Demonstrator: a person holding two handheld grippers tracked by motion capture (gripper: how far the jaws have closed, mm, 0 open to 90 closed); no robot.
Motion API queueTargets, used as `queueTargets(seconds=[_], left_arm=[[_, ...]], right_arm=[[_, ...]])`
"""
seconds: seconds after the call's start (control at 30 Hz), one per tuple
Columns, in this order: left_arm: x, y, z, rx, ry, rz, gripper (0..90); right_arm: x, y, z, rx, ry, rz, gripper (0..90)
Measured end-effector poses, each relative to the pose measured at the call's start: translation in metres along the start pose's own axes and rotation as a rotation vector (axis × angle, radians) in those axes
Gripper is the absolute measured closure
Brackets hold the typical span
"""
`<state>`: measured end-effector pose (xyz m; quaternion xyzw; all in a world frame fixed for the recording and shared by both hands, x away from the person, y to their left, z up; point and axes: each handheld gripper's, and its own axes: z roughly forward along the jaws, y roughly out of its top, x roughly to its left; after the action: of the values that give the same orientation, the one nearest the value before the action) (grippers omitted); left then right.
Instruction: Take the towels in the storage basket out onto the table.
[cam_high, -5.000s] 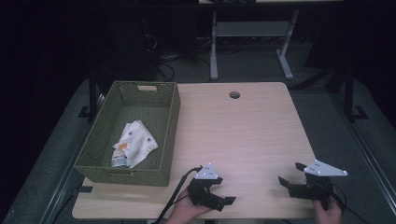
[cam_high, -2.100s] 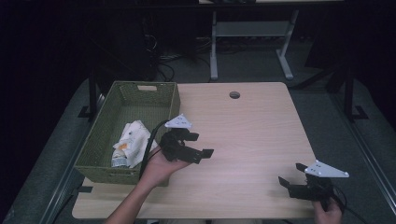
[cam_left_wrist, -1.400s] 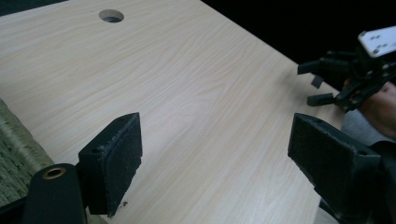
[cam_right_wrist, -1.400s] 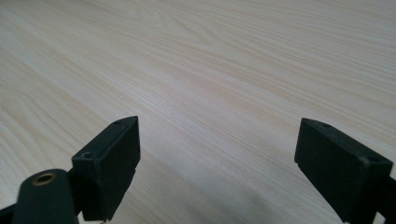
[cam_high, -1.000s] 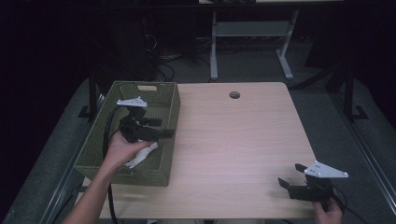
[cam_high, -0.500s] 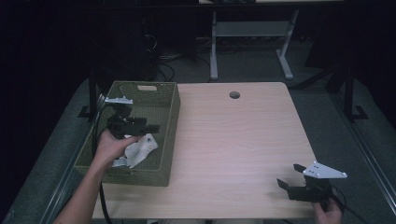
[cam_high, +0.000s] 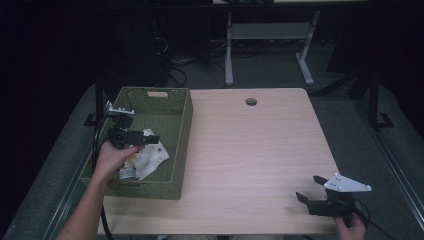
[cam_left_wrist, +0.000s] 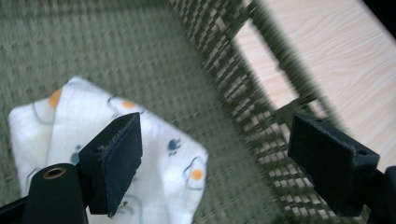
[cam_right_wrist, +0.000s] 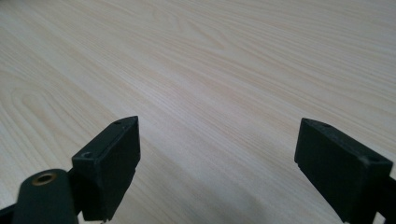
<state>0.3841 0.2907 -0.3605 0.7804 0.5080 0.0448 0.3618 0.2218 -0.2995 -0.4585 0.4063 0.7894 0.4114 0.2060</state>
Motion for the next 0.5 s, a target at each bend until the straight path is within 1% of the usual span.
queueTargets(seconds=[0.07,0.13,0.17,0.23,0.27,0.3,0.37,0.4,0.5], left_arm=[[0.003,-0.001,0.004,0.022,0.038,0.003,17.7],[0.007,-0.001,0.008,0.050,0.063,0.002,17.7],[0.008,-0.001,0.009,0.055,0.074,0.000,17.7],[0.012,-0.001,0.013,0.088,0.106,-0.003,19.8],[0.012,-0.001,0.014,0.100,0.123,-0.001,20.5],[0.014,-0.002,0.016,0.111,0.150,-0.001,20.5],[0.018,-0.002,0.019,0.126,0.156,-0.019,21.9],[0.019,-0.003,0.021,0.142,0.174,-0.027,22.6],[0.021,-0.003,0.027,0.178,0.193,-0.030,23.3]], right_arm=[[0.001,0.000,0.001,0.003,0.002,-0.008,14.0],[0.001,0.000,0.001,0.007,0.004,-0.005,14.0],[0.001,0.000,0.001,0.007,0.004,-0.005,14.0],[0.001,0.000,0.001,-0.001,0.007,-0.005,14.0],[0.001,0.001,0.001,-0.002,0.008,-0.004,14.0],[0.001,0.001,0.001,-0.002,0.008,-0.004,14.0],[0.001,0.001,0.000,-0.007,0.008,-0.005,14.0],[0.001,0.001,0.001,-0.005,0.008,-0.003,14.0],[0.001,0.001,0.001,-0.003,0.010,-0.004,14.0]])
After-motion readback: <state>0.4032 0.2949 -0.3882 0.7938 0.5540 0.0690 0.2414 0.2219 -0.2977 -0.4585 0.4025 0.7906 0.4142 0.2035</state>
